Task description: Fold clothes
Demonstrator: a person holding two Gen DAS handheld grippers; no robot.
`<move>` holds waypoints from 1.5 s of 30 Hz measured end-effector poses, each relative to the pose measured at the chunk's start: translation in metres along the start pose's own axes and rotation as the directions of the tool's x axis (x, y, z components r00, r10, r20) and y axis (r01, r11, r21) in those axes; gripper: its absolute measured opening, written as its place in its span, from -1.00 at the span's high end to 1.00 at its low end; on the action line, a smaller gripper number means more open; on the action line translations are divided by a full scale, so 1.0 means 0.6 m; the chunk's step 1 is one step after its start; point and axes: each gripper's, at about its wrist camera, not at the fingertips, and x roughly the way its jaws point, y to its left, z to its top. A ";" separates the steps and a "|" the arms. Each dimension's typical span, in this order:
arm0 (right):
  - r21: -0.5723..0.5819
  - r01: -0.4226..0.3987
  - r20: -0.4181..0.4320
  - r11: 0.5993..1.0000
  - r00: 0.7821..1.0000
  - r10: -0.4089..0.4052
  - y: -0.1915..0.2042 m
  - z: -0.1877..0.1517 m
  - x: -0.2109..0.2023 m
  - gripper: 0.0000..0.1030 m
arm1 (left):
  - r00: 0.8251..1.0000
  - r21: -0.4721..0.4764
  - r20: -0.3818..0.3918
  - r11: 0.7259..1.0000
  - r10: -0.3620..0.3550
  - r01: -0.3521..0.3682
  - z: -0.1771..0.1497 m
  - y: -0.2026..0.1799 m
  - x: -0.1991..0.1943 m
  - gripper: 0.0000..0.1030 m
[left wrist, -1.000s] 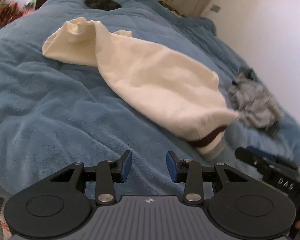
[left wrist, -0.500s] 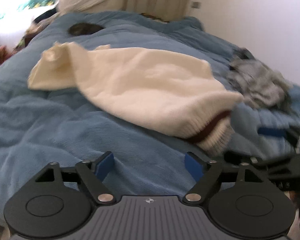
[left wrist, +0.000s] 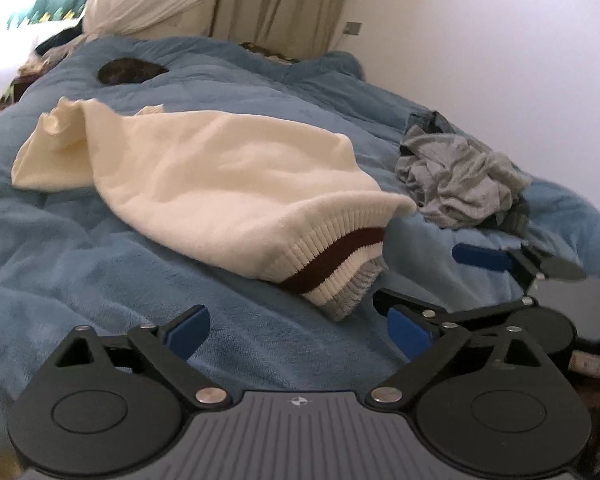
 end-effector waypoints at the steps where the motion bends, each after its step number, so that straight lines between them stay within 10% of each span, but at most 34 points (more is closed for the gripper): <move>1: -0.014 0.003 -0.010 1.000 1.000 -0.003 0.002 0.000 0.006 -0.84 | 1.000 0.016 -0.002 1.000 -0.002 0.002 -0.002 -0.002 0.003 -0.54; 5: -0.004 -0.016 -0.009 1.000 1.000 0.016 0.000 0.006 0.023 -0.29 | 1.000 0.101 -0.011 0.995 0.000 0.001 -0.009 -0.016 0.018 -0.11; 12: 0.040 -0.053 0.022 0.998 0.998 0.052 -0.011 0.043 0.050 0.80 | 0.999 0.136 0.044 0.990 0.029 -0.035 0.013 -0.023 0.047 0.03; 23: 0.073 -0.100 0.069 0.992 0.993 0.095 -0.057 0.145 0.105 0.79 | 0.982 0.085 0.162 0.990 0.097 -0.112 0.119 0.042 0.071 -0.04; 33: 0.073 -0.096 0.030 0.993 0.995 0.095 -0.102 0.135 0.106 0.60 | 0.995 -0.011 0.080 0.998 0.066 -0.065 0.140 0.098 0.123 -0.05; 45: -0.251 -0.071 0.040 0.965 0.996 0.084 0.001 0.104 0.112 0.18 | 0.998 -0.048 0.058 0.999 0.009 -0.006 0.110 0.107 0.072 -0.04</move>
